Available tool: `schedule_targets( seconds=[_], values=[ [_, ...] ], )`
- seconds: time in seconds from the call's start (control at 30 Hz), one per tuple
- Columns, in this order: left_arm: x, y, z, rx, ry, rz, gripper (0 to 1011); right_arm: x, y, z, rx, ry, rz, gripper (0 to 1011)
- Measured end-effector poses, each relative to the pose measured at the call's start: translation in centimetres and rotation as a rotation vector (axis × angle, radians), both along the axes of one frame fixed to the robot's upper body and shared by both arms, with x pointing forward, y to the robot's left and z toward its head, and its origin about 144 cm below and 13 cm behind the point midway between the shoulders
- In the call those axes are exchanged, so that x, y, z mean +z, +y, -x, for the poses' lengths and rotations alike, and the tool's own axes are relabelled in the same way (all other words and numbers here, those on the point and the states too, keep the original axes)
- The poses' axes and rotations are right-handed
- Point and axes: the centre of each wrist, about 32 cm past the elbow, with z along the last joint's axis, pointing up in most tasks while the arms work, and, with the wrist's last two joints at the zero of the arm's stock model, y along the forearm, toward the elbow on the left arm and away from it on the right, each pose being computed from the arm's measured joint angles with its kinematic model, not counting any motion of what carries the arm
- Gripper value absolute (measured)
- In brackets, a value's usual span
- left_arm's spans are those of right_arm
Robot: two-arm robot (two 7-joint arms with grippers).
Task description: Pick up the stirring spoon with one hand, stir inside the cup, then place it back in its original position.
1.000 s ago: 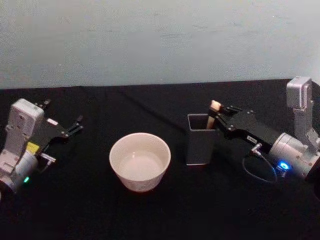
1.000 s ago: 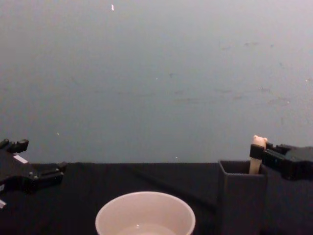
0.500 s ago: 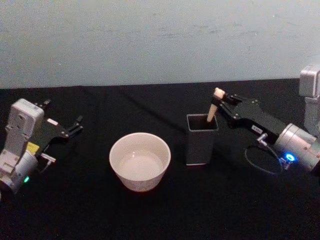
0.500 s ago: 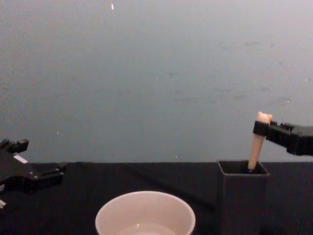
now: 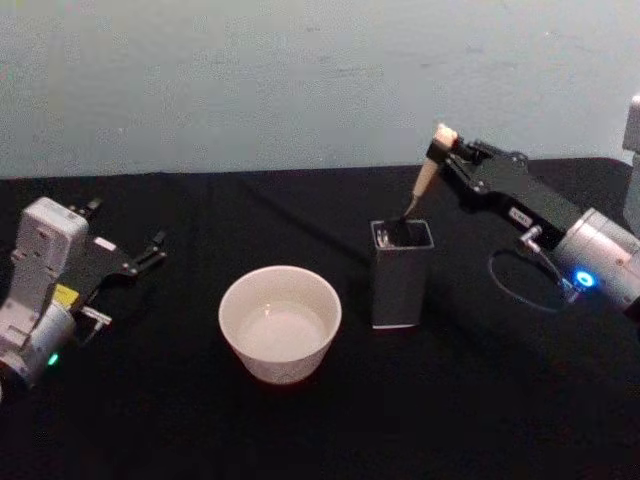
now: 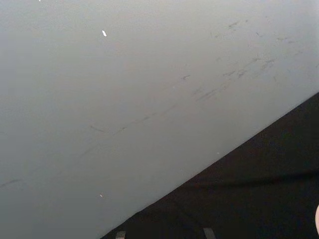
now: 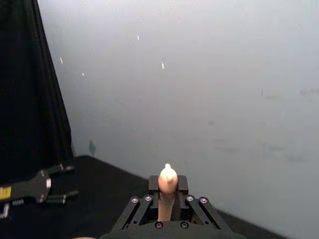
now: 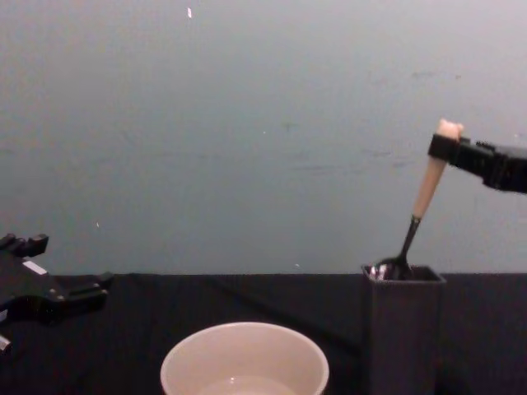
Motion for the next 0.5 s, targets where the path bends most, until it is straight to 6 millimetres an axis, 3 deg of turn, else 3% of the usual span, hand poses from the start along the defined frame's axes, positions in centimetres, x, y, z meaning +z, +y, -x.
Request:
schedule_targets(
  seconds=[0.5],
  values=[
    [0.0, 0.0, 0.0, 0.0, 0.0, 0.0, 1002, 1.7, 2.0, -1.6, 0.037, -0.065, -0.028, 210]
  ],
)
